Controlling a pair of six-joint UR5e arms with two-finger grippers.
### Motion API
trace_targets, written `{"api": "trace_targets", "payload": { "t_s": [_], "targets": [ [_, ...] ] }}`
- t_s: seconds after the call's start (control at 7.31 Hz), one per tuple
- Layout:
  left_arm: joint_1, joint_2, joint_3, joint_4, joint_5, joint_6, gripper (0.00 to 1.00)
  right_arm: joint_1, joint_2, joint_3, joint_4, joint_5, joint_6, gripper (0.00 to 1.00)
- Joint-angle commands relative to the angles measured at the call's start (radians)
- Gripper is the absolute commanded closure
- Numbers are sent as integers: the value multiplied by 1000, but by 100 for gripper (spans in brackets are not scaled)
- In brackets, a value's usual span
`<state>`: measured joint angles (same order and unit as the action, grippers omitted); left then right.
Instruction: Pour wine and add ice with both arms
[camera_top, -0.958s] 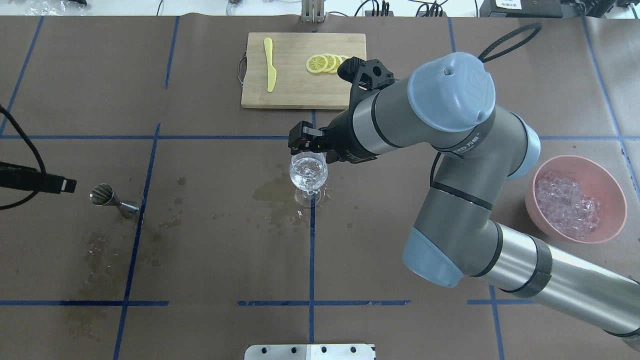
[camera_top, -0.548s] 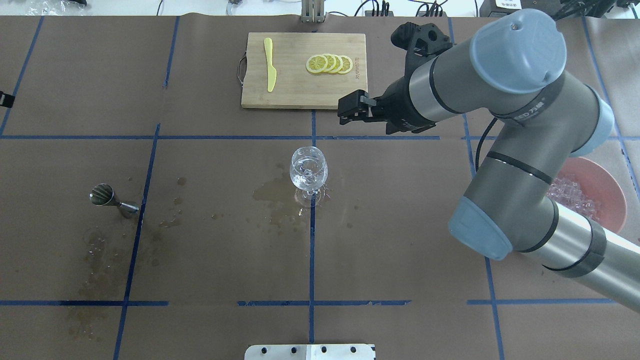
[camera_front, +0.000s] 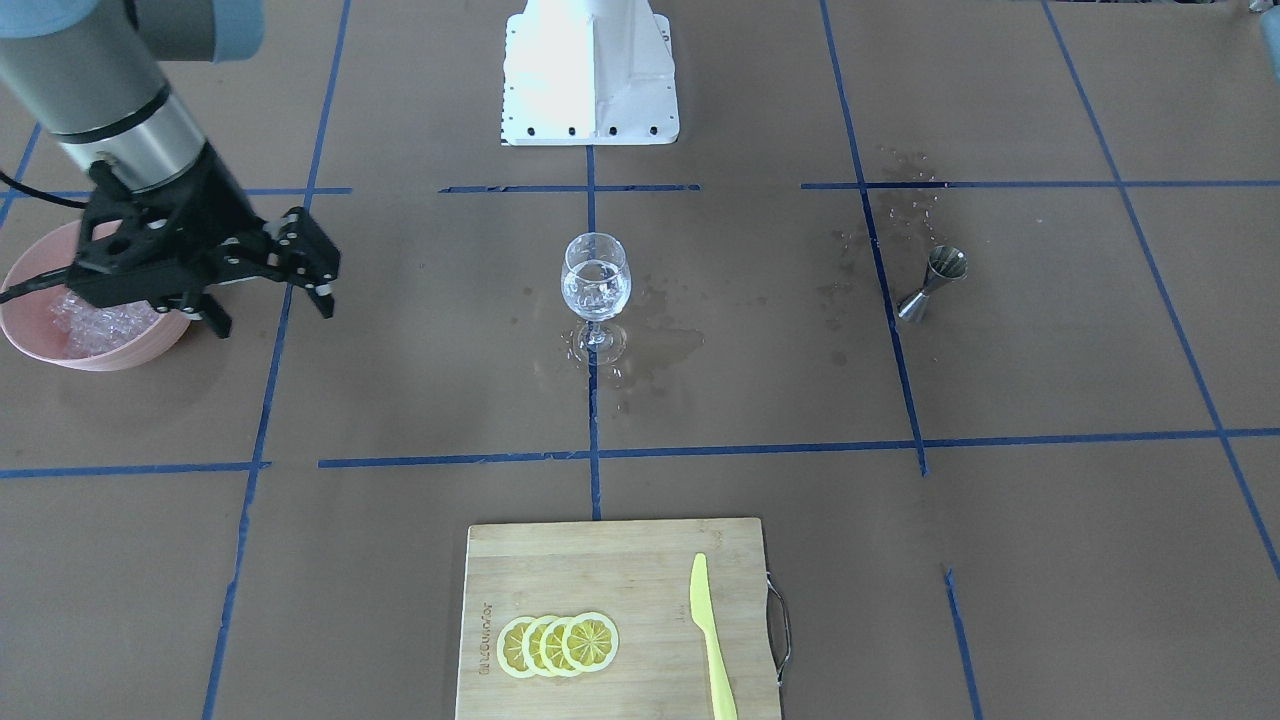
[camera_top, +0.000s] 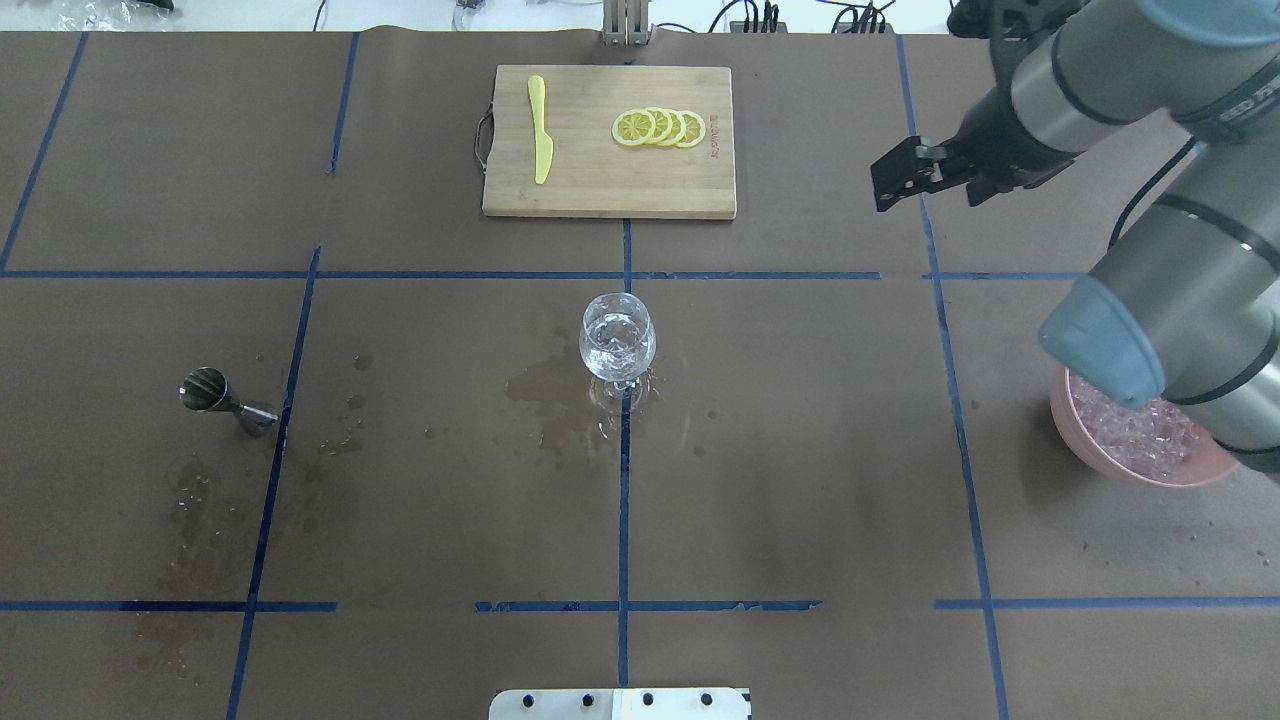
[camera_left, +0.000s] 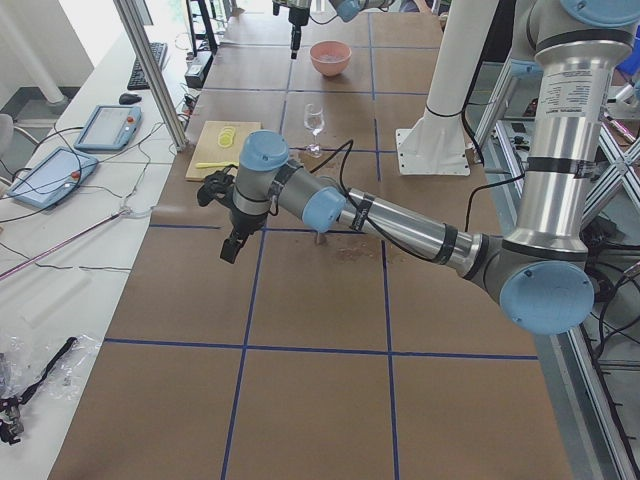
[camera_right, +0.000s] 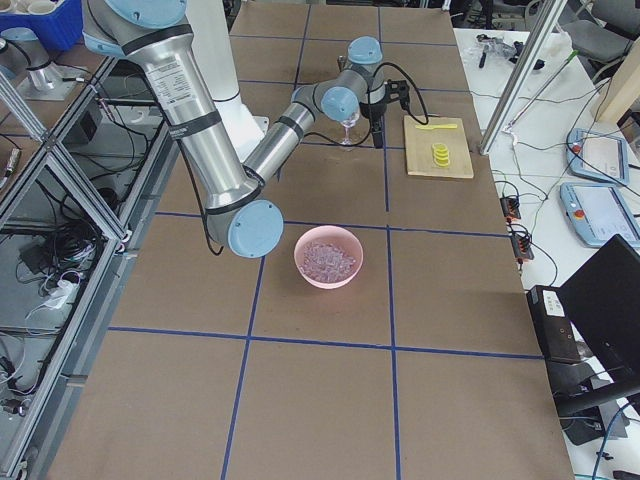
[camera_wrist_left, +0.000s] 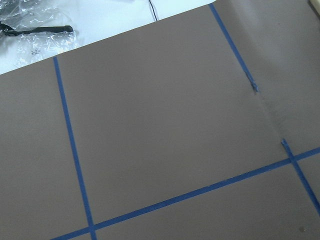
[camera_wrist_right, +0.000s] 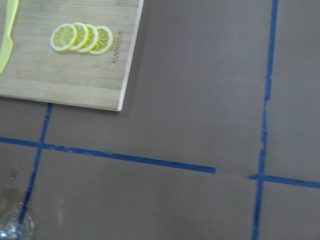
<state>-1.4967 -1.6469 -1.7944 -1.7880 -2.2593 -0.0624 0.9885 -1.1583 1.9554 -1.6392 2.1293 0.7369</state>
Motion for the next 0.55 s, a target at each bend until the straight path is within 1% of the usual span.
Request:
{"api": "trace_targets", "payload": {
  "t_s": [0.0,0.14,0.27,0.41],
  "targets": [
    [-97,7,102,2,-17,151,0,178,-123,-3,-140,119,-352,0],
    [-109,22,125,5,-38,154,0,246,-194,-12,-145,123,-490,0],
    [-125,59,133,28,-89,154,0,325,-231,-63,-145,191,-592,0],
    [-129,87,145,42,-133,153,0,417,-239,-144,-148,272,-725,0]
  ]
}}
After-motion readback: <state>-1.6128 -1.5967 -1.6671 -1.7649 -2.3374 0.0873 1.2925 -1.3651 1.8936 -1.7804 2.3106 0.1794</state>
